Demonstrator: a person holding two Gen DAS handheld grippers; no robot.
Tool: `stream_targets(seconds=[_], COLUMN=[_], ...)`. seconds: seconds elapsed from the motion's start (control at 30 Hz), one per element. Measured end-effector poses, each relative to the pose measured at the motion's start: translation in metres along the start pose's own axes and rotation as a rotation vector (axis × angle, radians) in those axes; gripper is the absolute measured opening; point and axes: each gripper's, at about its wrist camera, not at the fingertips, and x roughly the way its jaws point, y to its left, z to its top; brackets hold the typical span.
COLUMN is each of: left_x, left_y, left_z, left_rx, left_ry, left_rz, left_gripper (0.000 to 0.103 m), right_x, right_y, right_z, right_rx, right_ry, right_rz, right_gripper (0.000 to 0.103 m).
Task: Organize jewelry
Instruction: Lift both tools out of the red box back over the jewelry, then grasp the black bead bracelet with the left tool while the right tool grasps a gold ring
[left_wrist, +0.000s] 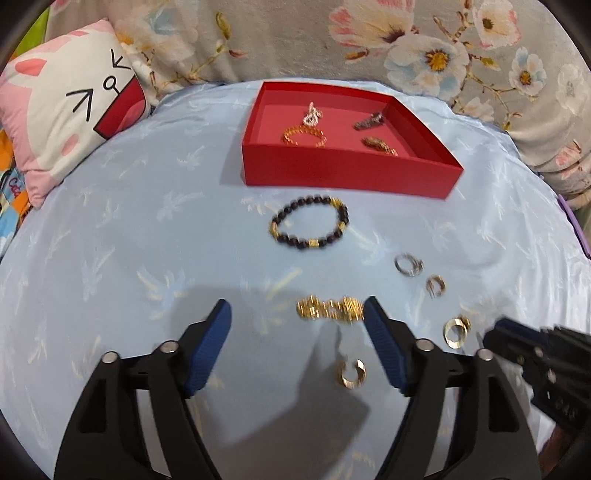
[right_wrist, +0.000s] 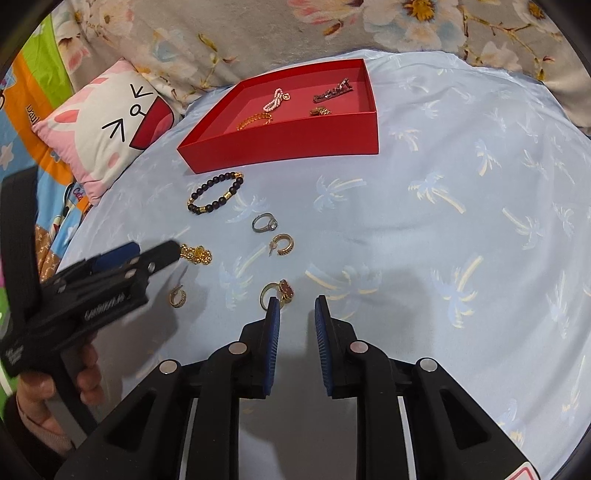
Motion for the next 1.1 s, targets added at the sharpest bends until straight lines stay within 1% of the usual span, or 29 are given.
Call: stream_targets(seconds=[0.07,0.1,0.2,0.3,0.4,0.5,0.6,0.67,0.77,0.8,0.87,0.9,0.93,0.97,1.1], left_x=[0.009,0.012,0.031,0.046,0.055,0.057,0.060,0.064,0.066,0.066,0.067,0.067,0.068,0.068,0.063], left_y=[0.000,0.000,0.001,-0.003,-0.005,-0.005,0.001,0.005,0.001,-0.001,-0.004,-0.004,-0.004,-0.003,0.001], left_z=[0.012,0.016,0.032,0.041,0.045,0.047,0.050,0.051,0.051,0.051,0.052,0.053,0.054,0.054,0.054], left_rx=[-0.002,-0.003,0.004,0.019,0.024,0.018,-0.007,-0.017,0.006,0.018,0.034,0.038,0.037,0.033,0.003], left_ry=[-0.015,-0.021,-0.022,-0.016,-0.007,-0.016,-0.006,0.003,-0.006,-0.008,-0.012,-0.013,-0.013,-0.011,0.001], left_rz=[0.008,0.013,0.041,0.052,0.042,0.036,0.024,0.022,0.054,0.052,0.055,0.055,0.053,0.042,-0.010], left_gripper=[0.081,0.082,0.082,0.082,0.082,0.081,0.072,0.063,0.056,0.052,0.031,0.026,0.013,0.009,0.007], right_x=[0.000,0.000,0.000,0.002,0.002,0.002,0.002,0.002,0.003,0.003,0.004,0.004,0.005,0.005,0.007], right_y=[0.000,0.000,0.000,0.001,0.001,0.001,0.001,0.001,0.001,0.001,0.001,0.001,0.001,0.001,0.002], right_z=[0.000,0.001,0.002,0.004,0.008,0.010,0.012,0.013,0.013,0.013,0.012,0.012,0.011,0.011,0.009], right_rx=[-0.002,-0.002,-0.004,-0.003,-0.003,-0.001,0.001,0.000,0.002,0.004,0.004,0.003,0.003,0.003,0.001], right_ry=[-0.002,-0.001,0.001,0.005,0.003,-0.001,-0.005,-0.004,-0.002,-0.001,0.002,0.002,0.004,0.006,0.017], right_rz=[0.001,0.002,0.005,0.010,0.013,0.016,0.018,0.019,0.022,0.023,0.026,0.025,0.025,0.026,0.023], right_gripper=[0.022,0.022,0.023,0.023,0.024,0.024,0.024,0.024,0.024,0.024,0.024,0.024,0.024,0.024,0.024])
